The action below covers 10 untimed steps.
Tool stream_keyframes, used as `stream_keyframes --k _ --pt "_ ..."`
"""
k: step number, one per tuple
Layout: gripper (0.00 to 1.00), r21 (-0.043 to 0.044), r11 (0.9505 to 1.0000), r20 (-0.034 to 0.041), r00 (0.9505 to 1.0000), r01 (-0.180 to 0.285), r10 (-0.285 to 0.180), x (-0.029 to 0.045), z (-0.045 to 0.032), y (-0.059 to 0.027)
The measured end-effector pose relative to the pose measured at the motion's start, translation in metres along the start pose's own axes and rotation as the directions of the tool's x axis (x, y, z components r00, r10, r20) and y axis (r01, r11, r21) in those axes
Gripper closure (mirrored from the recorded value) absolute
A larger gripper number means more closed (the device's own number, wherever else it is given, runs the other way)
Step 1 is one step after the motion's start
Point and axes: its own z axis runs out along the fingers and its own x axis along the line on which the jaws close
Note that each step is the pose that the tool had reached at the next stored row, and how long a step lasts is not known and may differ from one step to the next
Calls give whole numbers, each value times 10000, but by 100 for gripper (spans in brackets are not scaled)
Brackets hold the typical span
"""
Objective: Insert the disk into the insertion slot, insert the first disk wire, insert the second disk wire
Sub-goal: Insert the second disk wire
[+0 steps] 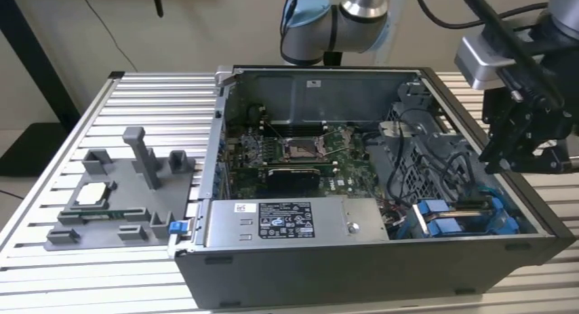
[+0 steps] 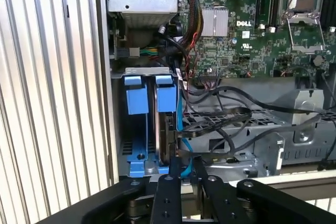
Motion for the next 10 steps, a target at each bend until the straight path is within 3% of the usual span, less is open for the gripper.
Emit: stream_keyframes --k 3,10 --pt "0 0 10000 1 10000 0 0 -11 -71 -12" --pt "0 1 10000 1 10000 0 0 -12 -74 -13"
